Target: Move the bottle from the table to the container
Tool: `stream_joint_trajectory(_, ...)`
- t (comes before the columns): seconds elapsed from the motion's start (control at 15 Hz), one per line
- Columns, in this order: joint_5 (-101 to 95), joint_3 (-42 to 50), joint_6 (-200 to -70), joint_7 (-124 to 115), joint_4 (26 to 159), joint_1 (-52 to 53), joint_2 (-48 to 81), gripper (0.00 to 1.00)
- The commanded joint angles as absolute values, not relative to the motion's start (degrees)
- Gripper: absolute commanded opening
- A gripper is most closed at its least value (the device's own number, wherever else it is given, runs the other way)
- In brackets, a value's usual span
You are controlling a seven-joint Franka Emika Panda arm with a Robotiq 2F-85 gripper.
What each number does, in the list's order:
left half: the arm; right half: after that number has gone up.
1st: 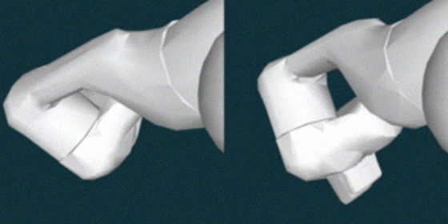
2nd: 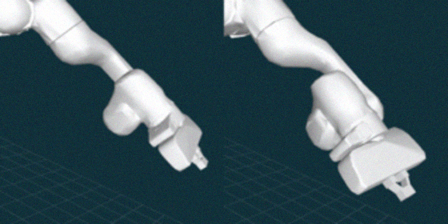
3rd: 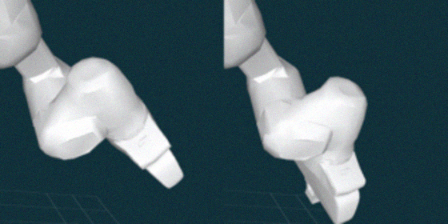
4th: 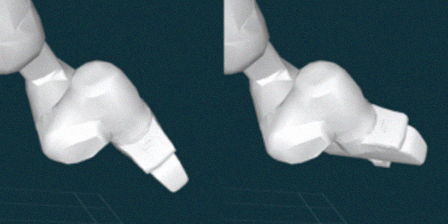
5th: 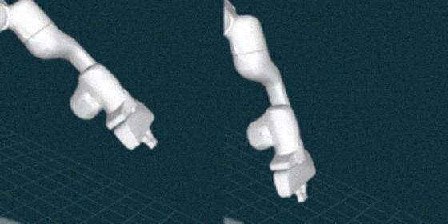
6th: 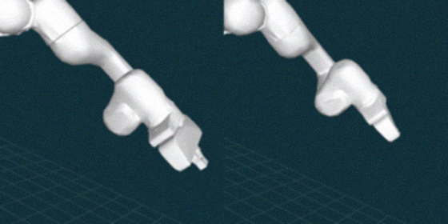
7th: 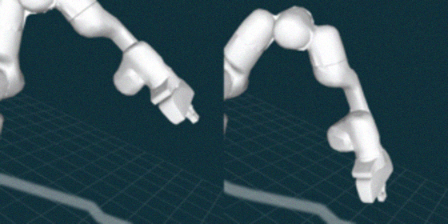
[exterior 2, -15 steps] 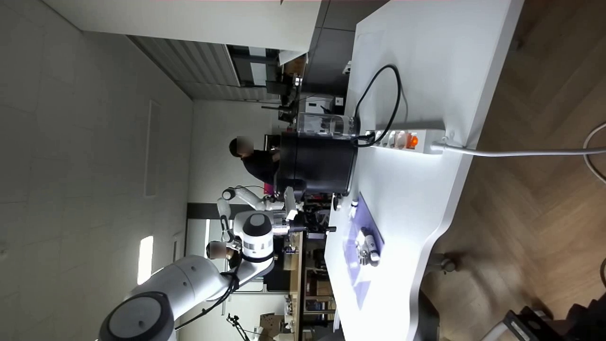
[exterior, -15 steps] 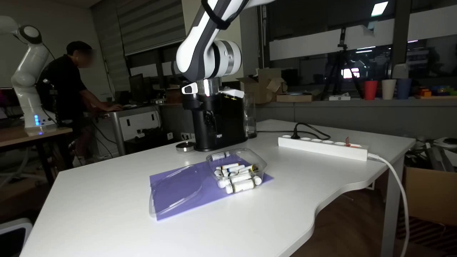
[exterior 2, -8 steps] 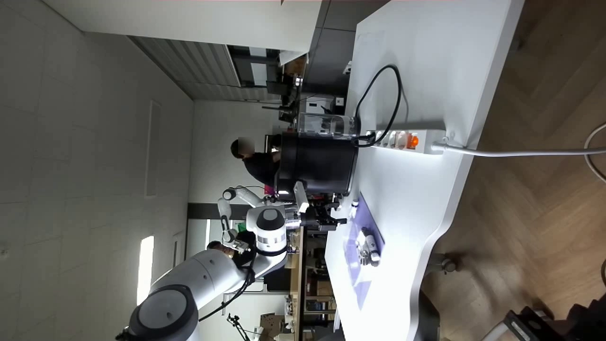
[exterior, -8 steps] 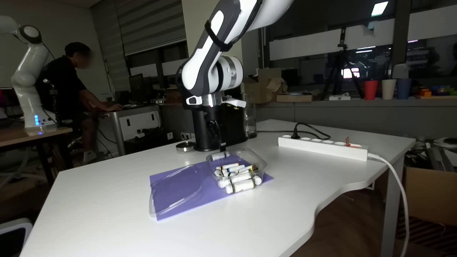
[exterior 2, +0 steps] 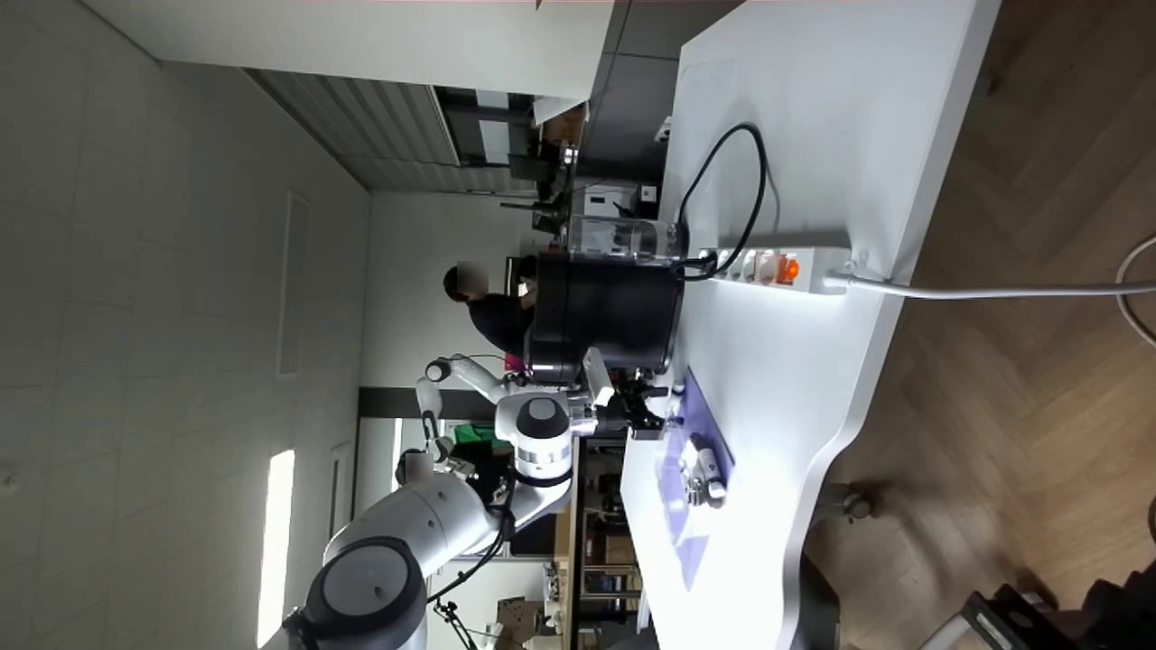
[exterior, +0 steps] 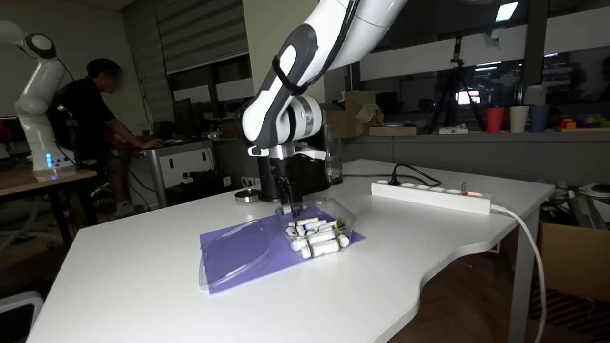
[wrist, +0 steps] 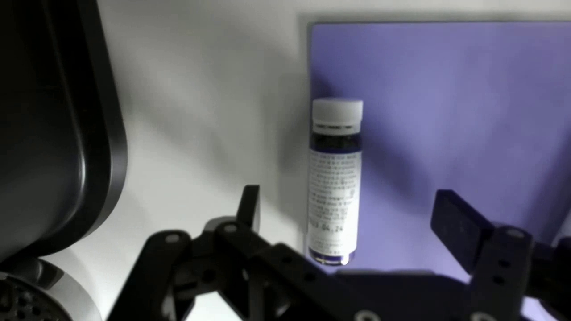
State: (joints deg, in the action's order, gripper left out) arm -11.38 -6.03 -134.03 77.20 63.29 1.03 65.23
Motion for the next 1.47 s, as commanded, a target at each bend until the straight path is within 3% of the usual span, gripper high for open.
stream_joint_trajectory(0.0,-11.12,-5.74,-131.83,77.50,57.00,1.62,68.87,0.74)
stream_joint_trajectory(0.13,-10.94,-5.72,-130.36,77.44,55.55,1.70,69.47,0.64)
stream_joint_trajectory(0.53,-10.78,-4.74,-126.29,75.86,51.71,2.01,69.77,0.20)
stream_joint_trajectory(0.73,-9.75,-3.90,-118.31,73.03,48.89,1.82,68.25,0.04)
stream_joint_trajectory(1.07,-7.31,-4.49,-98.03,72.39,43.38,0.23,63.33,0.07)
stream_joint_trajectory(1.4,-4.70,-5.50,-81.26,74.91,46.06,-2.25,55.88,0.07)
